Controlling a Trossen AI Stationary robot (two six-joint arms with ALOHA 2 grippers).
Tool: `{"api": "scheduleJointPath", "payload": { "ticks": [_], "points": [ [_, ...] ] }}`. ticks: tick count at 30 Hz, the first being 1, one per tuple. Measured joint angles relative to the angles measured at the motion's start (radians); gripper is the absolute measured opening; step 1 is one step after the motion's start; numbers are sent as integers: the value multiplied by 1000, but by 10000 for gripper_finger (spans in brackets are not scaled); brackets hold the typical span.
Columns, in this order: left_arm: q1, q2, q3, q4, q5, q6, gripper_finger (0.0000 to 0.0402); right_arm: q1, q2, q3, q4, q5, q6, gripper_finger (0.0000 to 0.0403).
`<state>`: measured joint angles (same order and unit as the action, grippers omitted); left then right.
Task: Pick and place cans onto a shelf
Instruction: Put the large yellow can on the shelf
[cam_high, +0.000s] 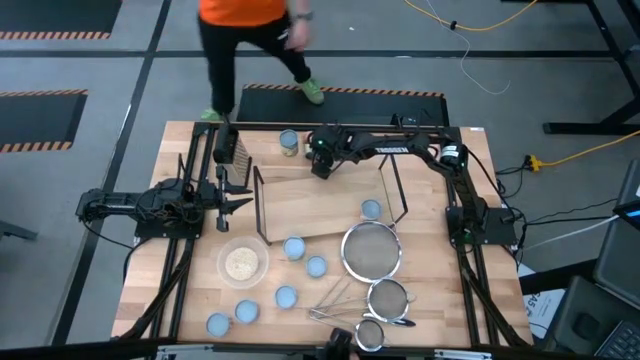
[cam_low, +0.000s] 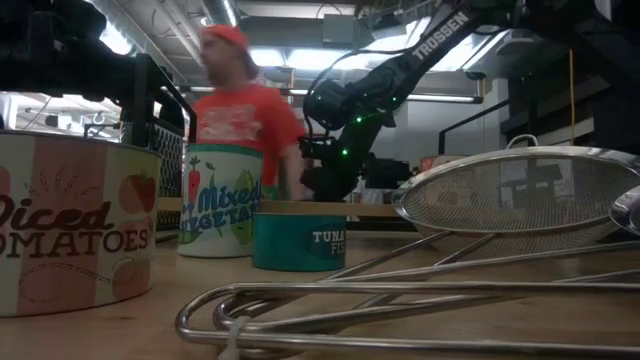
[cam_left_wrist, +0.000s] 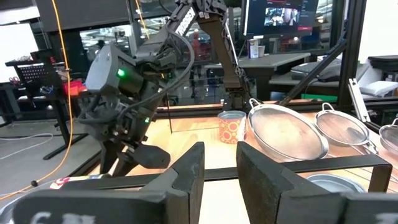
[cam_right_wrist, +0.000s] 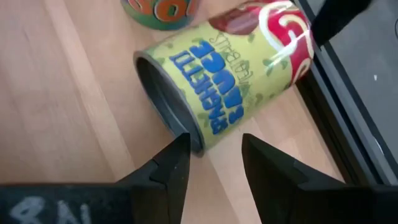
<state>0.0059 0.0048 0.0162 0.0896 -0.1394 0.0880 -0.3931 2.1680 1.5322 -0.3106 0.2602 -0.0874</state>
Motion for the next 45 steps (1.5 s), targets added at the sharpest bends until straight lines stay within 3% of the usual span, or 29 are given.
{"api": "scheduleJointPath", "payload": {
  "ticks": [17,34,40,45],
  "points": [
    [0,0,0,-12,3,-1,86,0,2,0,26,-26,-1,110],
    [0,0,0,-12,3,-7,86,0,2,10,2,-29,-25,52],
    [0,0,0,-12,3,-7,86,1,2,10,1,-29,-45,8],
    [0,0,0,-12,3,-7,86,0,2,10,-10,-53,-47,4]
  ]
}}
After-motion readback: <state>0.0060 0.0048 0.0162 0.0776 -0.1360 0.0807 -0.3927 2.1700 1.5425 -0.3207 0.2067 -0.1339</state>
